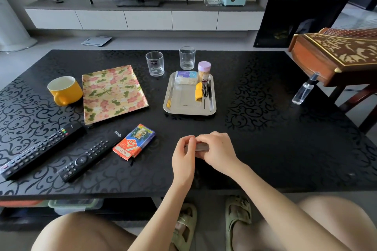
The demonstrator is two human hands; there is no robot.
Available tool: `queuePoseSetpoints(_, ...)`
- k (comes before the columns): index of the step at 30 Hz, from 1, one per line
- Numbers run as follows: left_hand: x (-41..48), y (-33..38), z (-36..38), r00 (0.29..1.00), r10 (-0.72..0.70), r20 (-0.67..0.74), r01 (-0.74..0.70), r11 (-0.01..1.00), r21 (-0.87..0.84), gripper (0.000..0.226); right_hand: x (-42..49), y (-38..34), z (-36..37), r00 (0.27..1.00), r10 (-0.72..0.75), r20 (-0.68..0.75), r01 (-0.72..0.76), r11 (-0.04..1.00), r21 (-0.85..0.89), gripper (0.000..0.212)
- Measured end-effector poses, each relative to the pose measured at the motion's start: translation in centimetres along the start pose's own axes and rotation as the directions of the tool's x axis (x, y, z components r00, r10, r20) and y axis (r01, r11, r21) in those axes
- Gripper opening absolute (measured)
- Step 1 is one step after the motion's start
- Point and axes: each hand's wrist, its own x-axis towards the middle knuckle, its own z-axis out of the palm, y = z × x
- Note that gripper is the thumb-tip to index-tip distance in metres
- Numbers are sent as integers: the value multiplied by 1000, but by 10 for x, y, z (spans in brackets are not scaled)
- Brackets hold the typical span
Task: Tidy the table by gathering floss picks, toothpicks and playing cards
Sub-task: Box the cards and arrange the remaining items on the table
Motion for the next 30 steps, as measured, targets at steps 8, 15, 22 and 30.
queuePoseSetpoints(8, 3, 0, 16, 996, 4, -89, -8, 999, -43, 16, -23, 7, 15, 939, 321, 125, -316, 659, 682, 56)
queuePoseSetpoints(15, 5, 4, 15, 998, -9, -68, 11, 1000, 29, 31, -24, 22, 16, 974, 207, 89, -221, 799, 560, 23)
queuePoseSetpoints(22, 29, 33, -36, 986, 165, -5, -116, 716, 688, 30, -23, 24, 11, 974, 224, 21, -204, 840, 502, 16)
queuePoseSetpoints(30, 92, 40, -97, 987, -79, 137, -143, -70, 987, 63, -38, 16, 2, 928, 367, -58, -272, 778, 566, 18)
